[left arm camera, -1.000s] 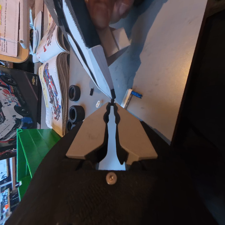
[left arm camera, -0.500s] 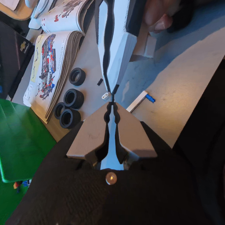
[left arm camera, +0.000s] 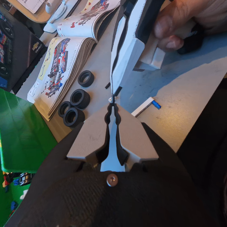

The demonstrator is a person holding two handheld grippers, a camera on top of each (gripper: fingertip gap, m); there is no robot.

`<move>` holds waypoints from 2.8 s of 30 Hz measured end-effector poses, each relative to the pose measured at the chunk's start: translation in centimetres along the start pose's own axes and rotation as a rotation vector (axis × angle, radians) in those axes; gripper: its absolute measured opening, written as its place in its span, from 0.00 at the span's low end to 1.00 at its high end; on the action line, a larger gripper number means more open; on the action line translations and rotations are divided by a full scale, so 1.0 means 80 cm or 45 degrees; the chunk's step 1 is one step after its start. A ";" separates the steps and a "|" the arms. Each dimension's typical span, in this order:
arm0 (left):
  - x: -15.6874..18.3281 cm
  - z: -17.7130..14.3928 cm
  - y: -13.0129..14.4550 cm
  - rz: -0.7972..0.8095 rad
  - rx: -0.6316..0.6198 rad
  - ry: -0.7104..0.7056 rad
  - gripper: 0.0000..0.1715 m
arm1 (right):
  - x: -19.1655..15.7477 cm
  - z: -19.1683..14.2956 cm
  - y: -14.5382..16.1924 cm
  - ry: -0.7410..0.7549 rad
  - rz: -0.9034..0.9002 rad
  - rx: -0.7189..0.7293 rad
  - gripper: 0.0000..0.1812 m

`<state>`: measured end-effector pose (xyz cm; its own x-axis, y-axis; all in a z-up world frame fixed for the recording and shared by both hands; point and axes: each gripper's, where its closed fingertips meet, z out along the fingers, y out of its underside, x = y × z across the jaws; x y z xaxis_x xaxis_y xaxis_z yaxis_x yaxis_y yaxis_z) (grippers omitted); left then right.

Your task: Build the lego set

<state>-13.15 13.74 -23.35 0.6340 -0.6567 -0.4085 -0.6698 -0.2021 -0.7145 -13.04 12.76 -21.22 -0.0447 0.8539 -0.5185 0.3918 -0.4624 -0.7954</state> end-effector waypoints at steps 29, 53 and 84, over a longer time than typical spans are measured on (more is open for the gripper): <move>0.004 0.006 -0.004 -0.177 0.042 0.038 0.00 | 0.009 -0.001 0.002 0.030 0.048 -0.010 0.02; 0.008 0.001 0.006 -0.344 0.037 0.234 0.12 | 0.015 -0.001 0.011 0.105 -0.045 -0.095 0.02; 0.035 -0.009 0.023 0.830 0.092 0.099 0.03 | 0.033 -0.011 0.065 0.082 0.017 -0.440 0.03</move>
<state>-12.87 11.03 -25.41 0.0759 -0.6791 -0.7301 -0.8776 0.3021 -0.3722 -10.36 12.84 -26.46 0.0160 0.8668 -0.4985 0.6805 -0.3747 -0.6297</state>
